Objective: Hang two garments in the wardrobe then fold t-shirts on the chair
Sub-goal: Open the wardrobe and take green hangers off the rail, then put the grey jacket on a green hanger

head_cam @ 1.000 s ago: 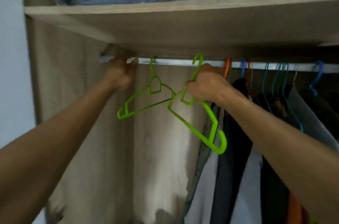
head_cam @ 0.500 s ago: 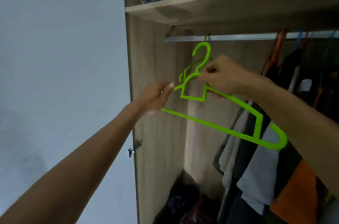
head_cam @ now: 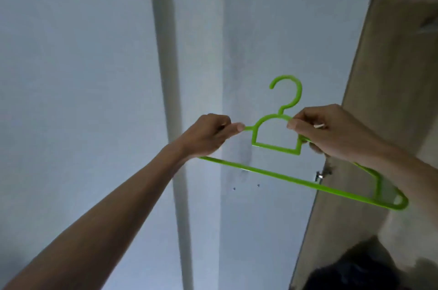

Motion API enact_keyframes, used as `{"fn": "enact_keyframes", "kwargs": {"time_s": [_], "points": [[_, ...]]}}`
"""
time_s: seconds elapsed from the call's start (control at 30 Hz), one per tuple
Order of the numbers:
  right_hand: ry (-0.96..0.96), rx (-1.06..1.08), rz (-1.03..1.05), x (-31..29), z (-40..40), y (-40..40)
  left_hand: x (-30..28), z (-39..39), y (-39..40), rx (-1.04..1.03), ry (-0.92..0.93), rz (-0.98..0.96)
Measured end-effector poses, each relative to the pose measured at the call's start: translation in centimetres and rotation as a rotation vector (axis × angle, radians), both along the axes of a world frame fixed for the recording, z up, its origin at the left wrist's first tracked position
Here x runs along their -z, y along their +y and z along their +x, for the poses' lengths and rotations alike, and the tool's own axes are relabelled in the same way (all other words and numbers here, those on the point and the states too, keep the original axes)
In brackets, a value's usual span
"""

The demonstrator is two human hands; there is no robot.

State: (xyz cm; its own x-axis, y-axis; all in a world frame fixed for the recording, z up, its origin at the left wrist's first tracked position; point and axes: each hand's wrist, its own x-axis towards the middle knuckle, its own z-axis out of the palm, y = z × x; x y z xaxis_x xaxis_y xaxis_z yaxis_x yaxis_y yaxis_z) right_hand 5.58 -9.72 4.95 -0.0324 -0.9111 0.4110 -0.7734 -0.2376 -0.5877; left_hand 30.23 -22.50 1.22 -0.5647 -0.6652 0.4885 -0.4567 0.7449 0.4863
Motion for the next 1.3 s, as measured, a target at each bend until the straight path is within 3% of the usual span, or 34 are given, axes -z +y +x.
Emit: {"fn": "enact_keyframes", "kwargs": {"time_s": [0.33,0.57,0.9,1.0,1.07,1.3], "points": [[-0.043,-0.409,0.042,2.7,27.2,-1.6,-0.8,32.3,9.4,-0.449,-0.015,-0.006],[0.039,-0.683,0.102,4.5,44.1,-1.3,1.4,47.6,19.9,-0.776,0.039,0.02],[0.038,-0.966,0.111,8.1,60.7,1.4,5.6,56.2,31.2,-1.144,0.04,0.074],[0.026,-1.064,0.164,18.2,72.1,4.9,14.9,66.3,34.8,-1.173,0.014,0.139],[-0.001,-1.067,0.203,20.6,72.7,3.7,17.6,67.1,34.4,-1.168,0.016,0.168],[0.02,-0.984,0.184,20.9,71.3,0.6,18.4,66.6,29.7,-1.139,0.128,0.371]]}}
